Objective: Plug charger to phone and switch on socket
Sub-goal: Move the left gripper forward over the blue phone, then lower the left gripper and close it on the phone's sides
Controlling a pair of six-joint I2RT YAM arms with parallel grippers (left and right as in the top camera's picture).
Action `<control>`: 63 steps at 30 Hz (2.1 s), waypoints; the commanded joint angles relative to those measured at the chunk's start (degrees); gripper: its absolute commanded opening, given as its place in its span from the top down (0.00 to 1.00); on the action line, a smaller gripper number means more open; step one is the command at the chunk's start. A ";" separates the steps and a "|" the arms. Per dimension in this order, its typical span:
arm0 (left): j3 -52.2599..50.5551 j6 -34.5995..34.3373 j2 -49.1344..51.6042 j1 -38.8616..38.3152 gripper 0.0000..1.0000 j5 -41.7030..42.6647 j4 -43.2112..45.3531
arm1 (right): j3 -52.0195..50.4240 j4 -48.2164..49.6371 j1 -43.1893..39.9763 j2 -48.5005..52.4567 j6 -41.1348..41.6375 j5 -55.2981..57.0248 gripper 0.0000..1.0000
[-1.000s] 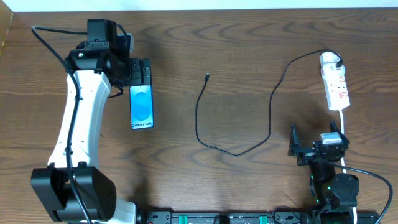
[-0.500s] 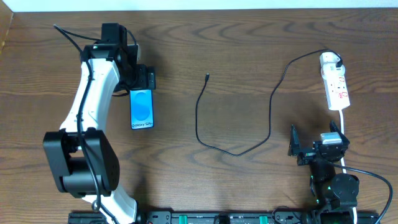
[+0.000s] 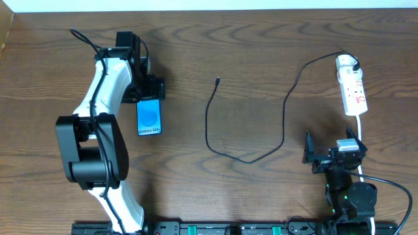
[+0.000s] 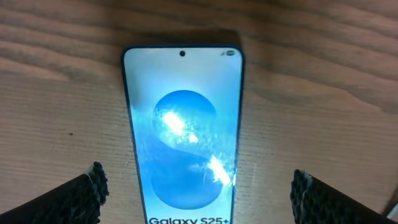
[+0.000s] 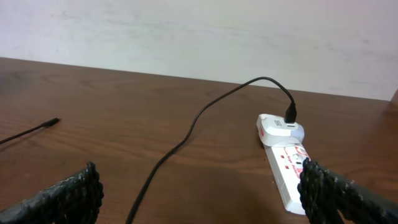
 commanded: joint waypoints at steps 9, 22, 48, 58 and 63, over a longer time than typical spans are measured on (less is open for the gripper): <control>-2.23 -4.83 4.26 -0.17 0.05 -2.14 -0.20 | -0.15 -0.22 -0.35 -0.09 0.52 -0.33 0.01; -3.30 -4.74 6.01 -0.17 0.05 -2.12 0.83 | -0.15 -0.22 -0.35 -0.09 0.52 -0.33 0.01; -7.78 -4.74 6.03 -0.17 0.05 -2.10 5.92 | -0.15 -0.22 -0.35 -0.09 0.52 -0.33 0.01; -7.78 -4.76 6.01 -0.17 0.05 -2.10 5.64 | -0.15 -0.22 -0.35 -0.09 0.52 -0.33 0.01; -7.78 -4.79 6.03 -0.17 0.05 -2.10 5.68 | -0.15 -0.22 -0.35 -0.07 0.52 -0.33 0.01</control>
